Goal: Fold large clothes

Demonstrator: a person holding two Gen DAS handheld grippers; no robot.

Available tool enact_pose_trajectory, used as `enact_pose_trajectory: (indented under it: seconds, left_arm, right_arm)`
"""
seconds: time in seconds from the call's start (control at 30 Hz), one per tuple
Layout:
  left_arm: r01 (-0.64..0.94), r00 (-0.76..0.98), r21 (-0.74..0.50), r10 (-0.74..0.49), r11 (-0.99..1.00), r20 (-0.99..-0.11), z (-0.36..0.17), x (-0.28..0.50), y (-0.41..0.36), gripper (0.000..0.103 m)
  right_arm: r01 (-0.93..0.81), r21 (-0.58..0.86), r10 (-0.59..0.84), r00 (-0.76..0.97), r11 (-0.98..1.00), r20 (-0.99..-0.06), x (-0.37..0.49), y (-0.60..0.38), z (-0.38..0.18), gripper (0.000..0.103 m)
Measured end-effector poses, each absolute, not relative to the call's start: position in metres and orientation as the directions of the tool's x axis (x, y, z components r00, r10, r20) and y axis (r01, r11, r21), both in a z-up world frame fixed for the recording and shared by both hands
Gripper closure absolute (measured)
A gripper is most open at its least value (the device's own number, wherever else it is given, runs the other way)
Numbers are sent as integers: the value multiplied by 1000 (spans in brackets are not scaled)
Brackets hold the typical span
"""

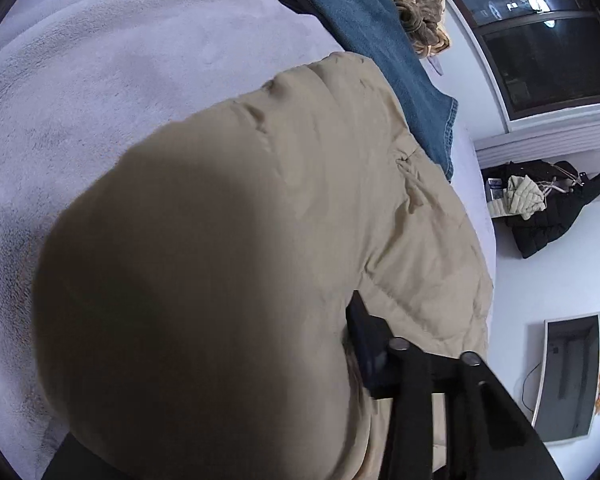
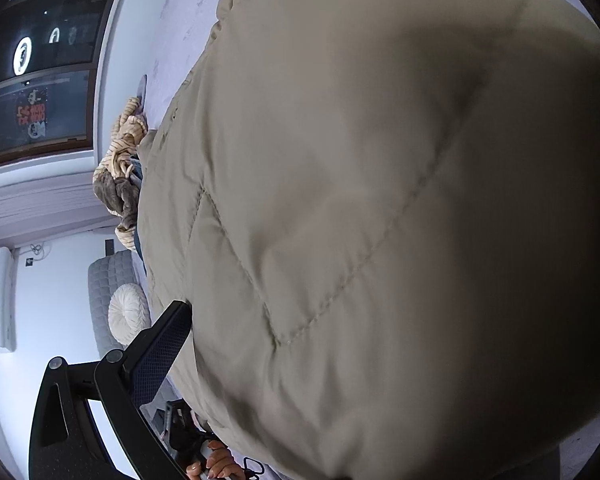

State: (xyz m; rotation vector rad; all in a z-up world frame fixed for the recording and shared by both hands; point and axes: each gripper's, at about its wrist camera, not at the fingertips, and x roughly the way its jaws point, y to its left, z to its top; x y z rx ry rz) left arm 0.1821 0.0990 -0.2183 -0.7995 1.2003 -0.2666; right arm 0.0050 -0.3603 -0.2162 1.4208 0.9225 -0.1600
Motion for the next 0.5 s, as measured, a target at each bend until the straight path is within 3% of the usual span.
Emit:
enact_pose_trajectory:
  seconds: [0.07,0.13,0.23,0.33,0.5]
  left_arm:
    - [-160,380,-655,-566,739,-731,-207,182,95,75]
    - [-83,394,-607,-533,790,-748,-192,180,85,79]
    - [-5,423,-561,-507,828,-751,-171,173,84,80]
    - [50,432,-545,-510,837,-743,-155,171,85,80]
    - [135,423,-522,-525,842,-739,-136,154,97,80]
  right_arm:
    - [615,768,418,659,179,-625,1,-362,-217,14]
    - [609,779,427,670,152,-607,-3,-364,-218,50]
    - [593,786,417,679,174,-604,-6,-362,-209,69]
    - [574,795,409,688,198,-599,-11,-358,-196,75]
    - [557,790,391,688,257,-612,-26,-344,-172,77]
